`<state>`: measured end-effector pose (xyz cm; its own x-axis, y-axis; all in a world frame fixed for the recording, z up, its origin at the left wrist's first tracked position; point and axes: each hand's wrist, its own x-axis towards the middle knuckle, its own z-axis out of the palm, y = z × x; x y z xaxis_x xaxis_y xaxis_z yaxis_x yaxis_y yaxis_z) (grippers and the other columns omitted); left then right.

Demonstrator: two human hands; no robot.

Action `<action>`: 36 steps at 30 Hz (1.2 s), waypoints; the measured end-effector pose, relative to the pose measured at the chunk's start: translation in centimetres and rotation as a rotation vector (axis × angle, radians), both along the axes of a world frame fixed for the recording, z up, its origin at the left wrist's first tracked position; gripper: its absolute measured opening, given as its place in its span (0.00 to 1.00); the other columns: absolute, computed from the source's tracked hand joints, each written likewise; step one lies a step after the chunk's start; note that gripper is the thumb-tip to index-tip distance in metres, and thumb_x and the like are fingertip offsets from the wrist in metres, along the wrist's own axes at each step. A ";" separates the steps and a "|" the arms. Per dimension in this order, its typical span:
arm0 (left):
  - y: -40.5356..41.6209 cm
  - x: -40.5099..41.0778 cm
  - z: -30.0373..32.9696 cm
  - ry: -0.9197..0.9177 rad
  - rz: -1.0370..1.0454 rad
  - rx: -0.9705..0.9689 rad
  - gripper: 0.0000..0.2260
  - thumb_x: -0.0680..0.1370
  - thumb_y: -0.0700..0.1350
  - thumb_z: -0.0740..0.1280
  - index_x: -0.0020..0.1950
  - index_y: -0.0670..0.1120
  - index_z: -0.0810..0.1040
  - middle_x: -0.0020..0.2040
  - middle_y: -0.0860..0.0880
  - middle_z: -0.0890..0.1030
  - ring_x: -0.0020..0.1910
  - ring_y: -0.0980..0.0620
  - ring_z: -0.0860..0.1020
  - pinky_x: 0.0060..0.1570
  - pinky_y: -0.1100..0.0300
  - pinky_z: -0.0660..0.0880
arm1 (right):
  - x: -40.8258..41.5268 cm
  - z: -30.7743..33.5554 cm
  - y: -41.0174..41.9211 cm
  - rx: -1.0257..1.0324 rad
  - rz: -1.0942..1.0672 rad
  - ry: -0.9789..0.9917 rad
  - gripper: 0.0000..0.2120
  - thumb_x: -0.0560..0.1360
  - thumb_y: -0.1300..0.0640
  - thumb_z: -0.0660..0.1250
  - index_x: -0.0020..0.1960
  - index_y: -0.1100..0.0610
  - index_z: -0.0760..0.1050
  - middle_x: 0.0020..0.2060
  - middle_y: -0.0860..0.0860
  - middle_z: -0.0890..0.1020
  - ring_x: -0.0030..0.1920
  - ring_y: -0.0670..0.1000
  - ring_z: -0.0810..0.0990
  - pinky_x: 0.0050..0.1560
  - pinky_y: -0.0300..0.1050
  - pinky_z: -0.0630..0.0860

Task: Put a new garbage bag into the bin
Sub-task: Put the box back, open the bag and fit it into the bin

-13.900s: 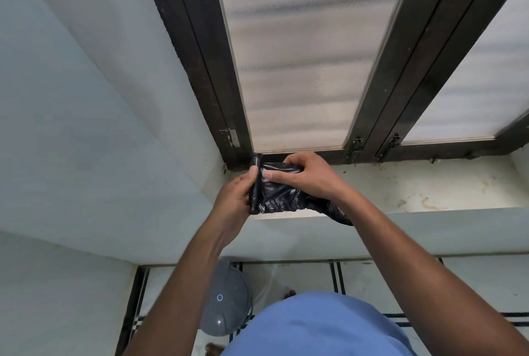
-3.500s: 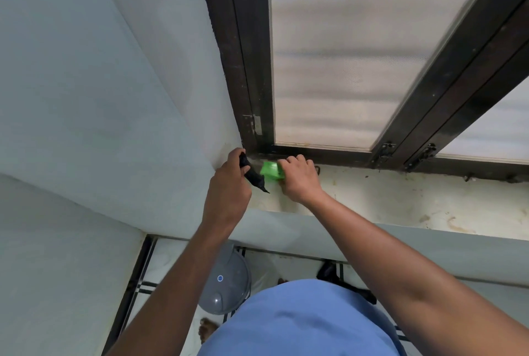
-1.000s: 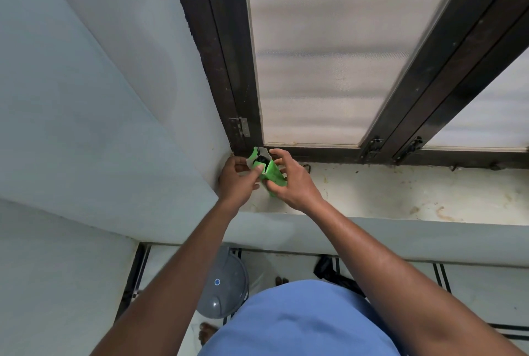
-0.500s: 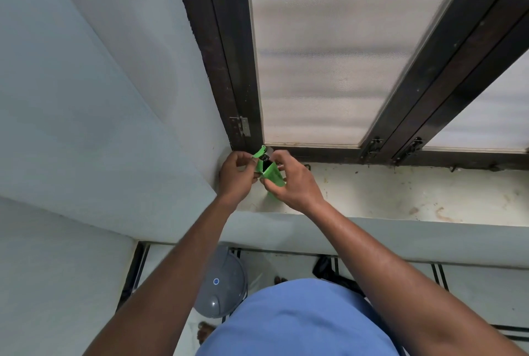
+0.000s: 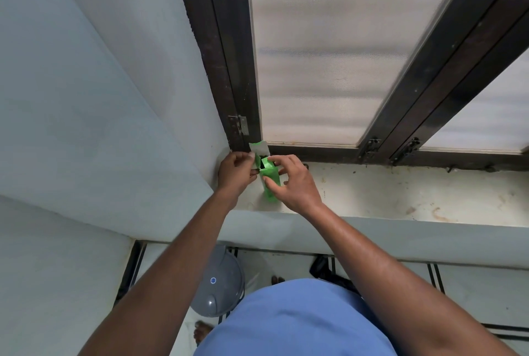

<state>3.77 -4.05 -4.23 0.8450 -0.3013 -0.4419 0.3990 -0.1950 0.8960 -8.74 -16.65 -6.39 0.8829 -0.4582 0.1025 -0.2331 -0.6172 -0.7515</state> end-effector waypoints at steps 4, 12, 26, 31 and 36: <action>0.2 -0.2 0.5 -0.040 -0.061 0.018 0.05 0.87 0.49 0.67 0.58 0.51 0.83 0.61 0.45 0.86 0.60 0.45 0.86 0.60 0.46 0.85 | 0.0 0.2 0.2 0.084 -0.010 -0.015 0.26 0.81 0.38 0.73 0.74 0.49 0.81 0.63 0.45 0.80 0.56 0.44 0.84 0.54 0.45 0.85; 0.8 -1.4 0.1 -0.415 -0.216 0.307 0.06 0.81 0.49 0.76 0.55 0.49 0.87 0.50 0.55 0.86 0.49 0.57 0.83 0.50 0.62 0.79 | 0.8 0.8 -0.1 0.244 -0.193 -0.048 0.08 0.85 0.47 0.70 0.59 0.51 0.81 0.50 0.44 0.85 0.49 0.42 0.85 0.49 0.47 0.84; 1.7 -2.5 0.7 -0.504 -0.371 0.294 0.18 0.76 0.53 0.81 0.64 0.51 0.87 0.64 0.52 0.85 0.61 0.53 0.84 0.53 0.67 0.80 | 1.3 1.7 -1.8 0.728 -0.173 0.015 0.30 0.81 0.67 0.71 0.81 0.54 0.69 0.59 0.49 0.83 0.56 0.48 0.86 0.39 0.38 0.84; 1.7 -3.6 0.9 -0.513 -0.441 0.316 0.29 0.74 0.53 0.82 0.73 0.51 0.80 0.68 0.53 0.83 0.63 0.55 0.79 0.54 0.68 0.73 | 1.0 2.0 -1.9 0.661 -0.163 -0.030 0.07 0.81 0.55 0.75 0.58 0.53 0.87 0.51 0.52 0.88 0.51 0.53 0.88 0.42 0.46 0.87; 1.5 -4.4 0.3 -0.466 -0.364 0.272 0.26 0.75 0.50 0.82 0.69 0.53 0.75 0.64 0.54 0.85 0.60 0.52 0.83 0.50 0.70 0.75 | 0.7 2.0 -2.0 0.360 -0.128 0.082 0.11 0.76 0.41 0.81 0.49 0.48 0.88 0.47 0.45 0.88 0.48 0.49 0.87 0.45 0.50 0.87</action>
<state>-0.59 -2.59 -3.94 0.8312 -0.5340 -0.1547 -0.1539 -0.4884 0.8589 -8.09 -18.69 -4.34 0.8146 -0.5593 -0.1533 -0.3593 -0.2793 -0.8904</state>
